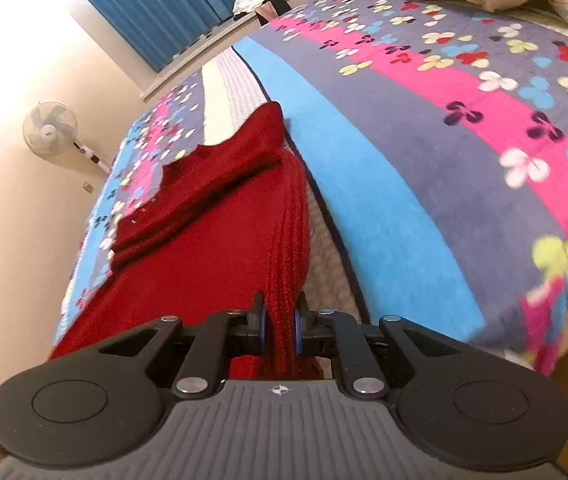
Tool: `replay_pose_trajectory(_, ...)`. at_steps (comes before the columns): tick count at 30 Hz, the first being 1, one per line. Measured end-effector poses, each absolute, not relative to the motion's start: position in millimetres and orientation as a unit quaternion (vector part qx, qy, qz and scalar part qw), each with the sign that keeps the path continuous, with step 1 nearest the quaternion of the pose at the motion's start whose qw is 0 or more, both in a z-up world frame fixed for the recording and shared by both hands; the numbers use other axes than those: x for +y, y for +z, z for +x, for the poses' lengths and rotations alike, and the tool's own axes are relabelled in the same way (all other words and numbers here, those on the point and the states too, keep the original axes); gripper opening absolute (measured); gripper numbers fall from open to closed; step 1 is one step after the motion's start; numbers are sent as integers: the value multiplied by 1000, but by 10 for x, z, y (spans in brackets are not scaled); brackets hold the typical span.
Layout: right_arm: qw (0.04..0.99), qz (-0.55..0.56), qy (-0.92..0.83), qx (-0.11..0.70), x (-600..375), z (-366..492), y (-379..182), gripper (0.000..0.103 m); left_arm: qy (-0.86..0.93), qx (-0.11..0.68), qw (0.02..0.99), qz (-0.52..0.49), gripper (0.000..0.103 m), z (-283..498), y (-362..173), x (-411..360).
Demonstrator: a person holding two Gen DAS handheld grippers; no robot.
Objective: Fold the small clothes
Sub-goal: 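Grasp the sweater hem with both grippers, then lift the hem with both grippers, fold it onto the collar and release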
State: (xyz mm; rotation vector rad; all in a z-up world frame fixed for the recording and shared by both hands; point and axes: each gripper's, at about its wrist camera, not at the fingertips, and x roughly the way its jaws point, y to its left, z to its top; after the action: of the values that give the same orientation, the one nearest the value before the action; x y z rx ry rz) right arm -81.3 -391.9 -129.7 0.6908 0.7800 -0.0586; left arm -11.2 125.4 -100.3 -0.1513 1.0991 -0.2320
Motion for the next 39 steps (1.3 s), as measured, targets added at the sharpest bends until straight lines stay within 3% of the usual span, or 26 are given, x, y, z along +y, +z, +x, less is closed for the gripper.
replay_pose_trajectory(6, 846, 378, -33, 375, -3992, -1648, -1154, 13, -128, 521, 837, -113, 15, -744, -873, 1366)
replay_pose_trajectory(11, 837, 386, -35, 386, -3990, -1735, -1021, 13, -121, 520, 837, -118, 15, -622, -769, 1413)
replay_pose_trajectory(17, 821, 384, -31, 422, -4081, -920, -872, 13, -113, 526, 833, -128, 15, 191, -684, 1374)
replay_pose_trajectory(23, 803, 374, -43, 462, -4333, 729, -924, 13, -92, 530, 833, -131, 17, 1853, -817, 1198)
replay_pose_trajectory(24, 800, 375, -54, 466, -4369, 1013, -973, 14, -88, 534, 830, -135, 19, 2233, -929, 1205)
replay_pose_trajectory(26, 794, 374, -71, 473, -4465, 1690, -1179, 18, -28, 547, 824, -147, 34, 2911, -1177, 1271)
replay_pose_trajectory(28, 785, 376, -133, 474, -4597, 2171, -1452, 43, 31, 561, 810, -168, 50, 3397, -1369, 1368)
replay_pose_trajectory(29, 786, 364, -181, 467, -4655, 2331, -1555, 61, 51, 551, 817, -163, 60, 3529, -1391, 1394)
replay_pose_trajectory(30, 790, 358, -198, 456, -4676, 2385, -1606, 69, 59, 540, 825, -154, 67, 3597, -1391, 1408)
replay_pose_trajectory(31, 799, 363, -188, 442, -4697, 2390, -1650, 70, 59, 533, 832, -143, 82, 3613, -1389, 1413)
replay_pose_trajectory(32, 802, 373, -167, 436, -4703, 2355, -1680, 70, 55, 526, 839, -129, 87, 3583, -1385, 1405)
replay_pose_trajectory(39, 838, 335, -119, 414, -4578, 1911, -1845, 78, -30, 521, 851, -59, 89, 3092, -1625, 1197)
